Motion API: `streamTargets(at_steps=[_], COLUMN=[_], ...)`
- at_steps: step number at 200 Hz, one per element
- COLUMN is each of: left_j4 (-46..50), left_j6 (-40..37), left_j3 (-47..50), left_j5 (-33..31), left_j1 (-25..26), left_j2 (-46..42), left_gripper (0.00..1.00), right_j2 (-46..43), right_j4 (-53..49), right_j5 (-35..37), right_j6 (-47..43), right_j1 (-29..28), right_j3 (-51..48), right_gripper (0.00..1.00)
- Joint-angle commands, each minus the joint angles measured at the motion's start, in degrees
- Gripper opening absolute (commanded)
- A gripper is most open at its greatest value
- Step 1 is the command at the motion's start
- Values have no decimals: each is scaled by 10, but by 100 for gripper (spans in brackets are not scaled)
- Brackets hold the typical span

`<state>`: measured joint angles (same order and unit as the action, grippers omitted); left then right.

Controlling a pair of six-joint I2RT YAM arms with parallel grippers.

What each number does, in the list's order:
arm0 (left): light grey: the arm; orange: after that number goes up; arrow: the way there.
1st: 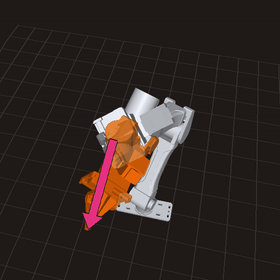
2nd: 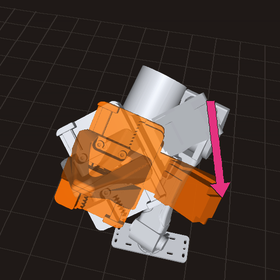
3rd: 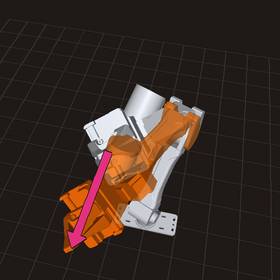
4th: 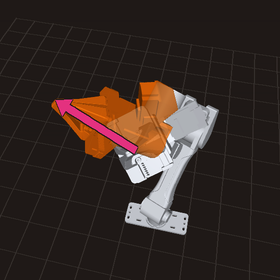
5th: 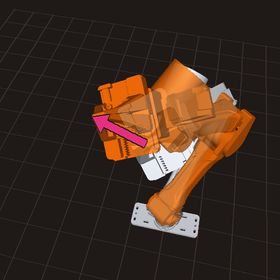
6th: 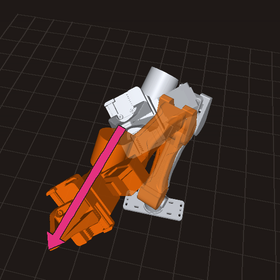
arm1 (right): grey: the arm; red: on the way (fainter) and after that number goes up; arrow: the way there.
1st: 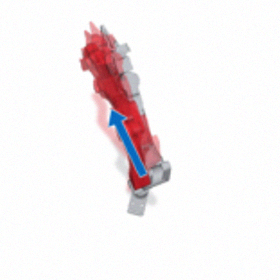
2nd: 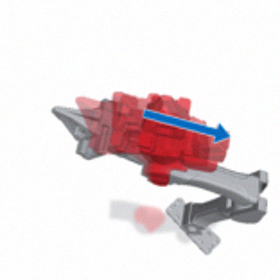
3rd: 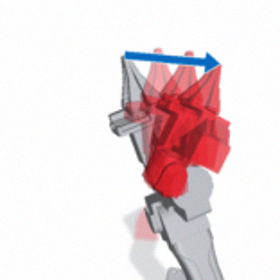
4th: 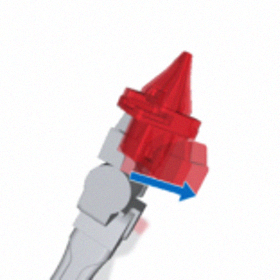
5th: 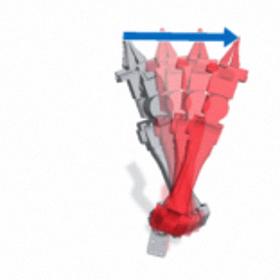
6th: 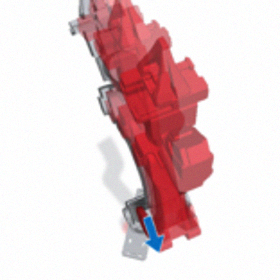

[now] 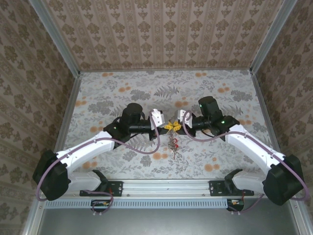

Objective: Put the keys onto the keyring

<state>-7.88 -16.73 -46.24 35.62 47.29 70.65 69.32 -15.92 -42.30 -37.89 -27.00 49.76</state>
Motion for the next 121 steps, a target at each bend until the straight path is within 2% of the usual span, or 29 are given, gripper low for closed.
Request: streamTargets(at_steps=[1,19,39,55,65,86,97,121], left_j4=[-45,-42,-18,23,49,102,120,137], left_j6=[-1,-1,-7,-8,-9,-34,-43,-57], left_j3=[1,3,6,4,2,1,2,-6], left_j5=[33,27,16,-21,-20,-10,1,57], left_j1=[8,7,5,-4,-15,-32,-39,-39], left_j2=[5,6,-2,-17,-28,-51,-60,-54], left_gripper=[0,0,0,0,7,14,28,32], right_j2=[8,3,-5,-15,-21,-29,-31,-27], right_j4=[38,34,-22,-65,-93,-145,-173,-208], right_j5=[-33,-32,-22,1,15,42,52,77], right_j6=[11,11,-13,-23,-36,-58,-61,-72], right_j1=[-4,-4,-4,-4,-4,-5,-7,-20], right_j3=[-2,-2,16,31,39,60,69,89], right_gripper=[0,0,0,0,0,0,0,0])
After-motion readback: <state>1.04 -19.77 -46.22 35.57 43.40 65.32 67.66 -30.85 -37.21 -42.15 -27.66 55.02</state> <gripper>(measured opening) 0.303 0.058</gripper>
